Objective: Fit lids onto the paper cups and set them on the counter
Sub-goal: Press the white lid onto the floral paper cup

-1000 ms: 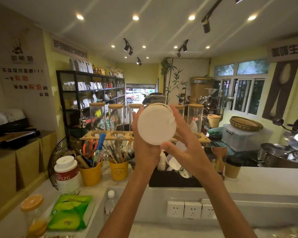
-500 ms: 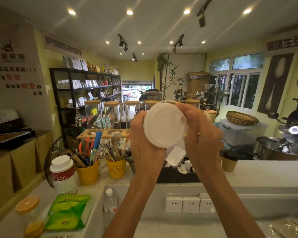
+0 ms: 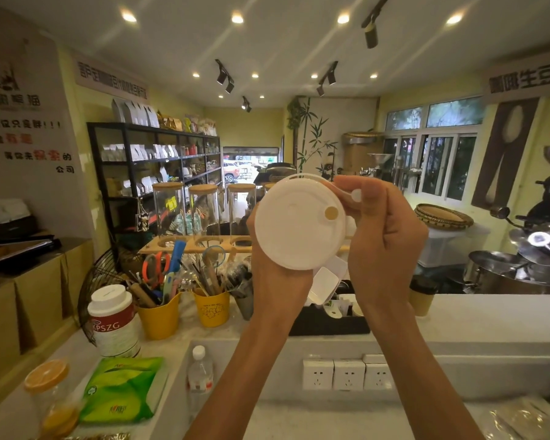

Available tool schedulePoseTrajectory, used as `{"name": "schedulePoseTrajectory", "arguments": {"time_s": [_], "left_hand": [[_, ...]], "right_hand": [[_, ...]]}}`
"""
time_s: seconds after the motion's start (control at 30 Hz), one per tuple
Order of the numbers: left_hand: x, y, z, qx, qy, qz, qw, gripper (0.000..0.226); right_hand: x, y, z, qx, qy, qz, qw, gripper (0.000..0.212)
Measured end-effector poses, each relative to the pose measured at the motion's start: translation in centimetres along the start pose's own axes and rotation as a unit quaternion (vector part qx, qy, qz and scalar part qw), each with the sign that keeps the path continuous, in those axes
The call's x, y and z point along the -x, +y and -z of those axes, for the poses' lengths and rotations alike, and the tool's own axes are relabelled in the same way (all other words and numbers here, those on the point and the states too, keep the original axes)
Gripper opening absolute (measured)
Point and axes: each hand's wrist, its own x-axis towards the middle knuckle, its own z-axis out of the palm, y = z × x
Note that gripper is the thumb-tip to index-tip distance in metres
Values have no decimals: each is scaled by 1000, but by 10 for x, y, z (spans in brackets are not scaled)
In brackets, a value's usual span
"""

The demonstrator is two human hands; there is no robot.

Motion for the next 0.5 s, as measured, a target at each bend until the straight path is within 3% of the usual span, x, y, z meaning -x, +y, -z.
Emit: {"name": "schedulePoseTrajectory", "arguments": {"time_s": [0.13, 0.2, 0.27, 0.37, 0.43, 0.5], "left_hand": [[-5, 17, 11, -159, 45, -154, 974, 82], [2, 19, 12, -163, 31, -118, 979, 86], [8, 13, 9, -52, -13, -90, 995, 72], [11, 11, 7, 53, -15, -57, 997, 51], [12, 7, 11, 61, 2, 6, 998, 30], [6, 13, 15, 55, -5, 19, 998, 39]], "right_hand": [[-1, -4, -1, -19, 21, -50, 998, 26], [-5, -10, -1, -33, 12, -50, 998, 24], [-8, -20, -1, -32, -21, -16, 999, 21], [-4, -30, -2, -32, -62, 37, 997, 22], [-1, -29, -2, -57, -49, 18, 997, 20], [0, -26, -1, -86, -36, -20, 995, 21]]}}
